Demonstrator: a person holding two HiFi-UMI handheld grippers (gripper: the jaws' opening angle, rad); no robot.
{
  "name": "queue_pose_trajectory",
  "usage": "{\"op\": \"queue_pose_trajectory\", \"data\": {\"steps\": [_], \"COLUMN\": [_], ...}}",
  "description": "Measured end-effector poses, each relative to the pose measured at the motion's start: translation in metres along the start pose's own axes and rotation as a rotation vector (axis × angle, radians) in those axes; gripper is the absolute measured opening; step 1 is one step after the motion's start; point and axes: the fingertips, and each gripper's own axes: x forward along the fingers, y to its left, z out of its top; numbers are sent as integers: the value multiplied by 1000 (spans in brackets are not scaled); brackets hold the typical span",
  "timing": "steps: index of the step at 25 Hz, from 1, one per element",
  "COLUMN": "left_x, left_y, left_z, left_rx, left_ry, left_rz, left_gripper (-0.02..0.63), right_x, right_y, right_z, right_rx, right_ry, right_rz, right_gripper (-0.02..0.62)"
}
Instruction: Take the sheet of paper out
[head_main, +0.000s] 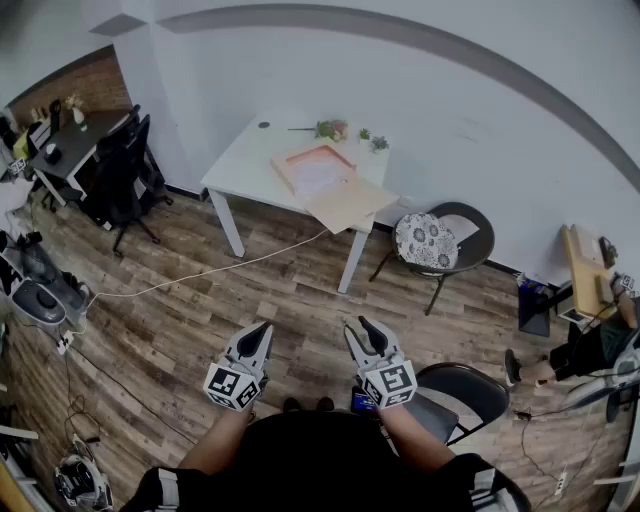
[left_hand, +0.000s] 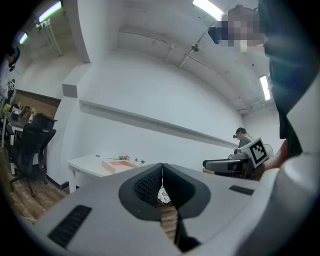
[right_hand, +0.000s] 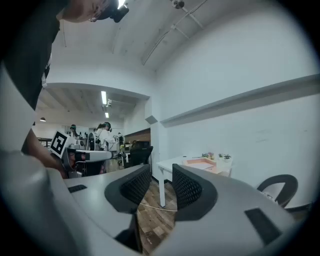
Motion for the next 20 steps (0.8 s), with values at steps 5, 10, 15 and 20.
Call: {"op": "queue_pose_trajectory", "data": {"steps": [5,10,15,20], "left_x": [-8,-13,-14,-1], "left_y": [-1,-5,-2,-2], "left_z": [-11,-15,-11,-8], "left_rx": [-17,-12,-11,17], "left_ry": [9,14,5,3], "left_rz": [7,13,47,48], "left_gripper": [3,4,3,5], "right_x": [-4,-10,-14,-14], "right_y": [1,-1,-12,-27], "right_z": [-3,-3,-2,-1], "right_rx": [24,35,35,40], "right_ry": [-24,-36,-41,-55], "right_rz": [-9,-21,-41,-55], "right_gripper": [147,147,147,146]}}
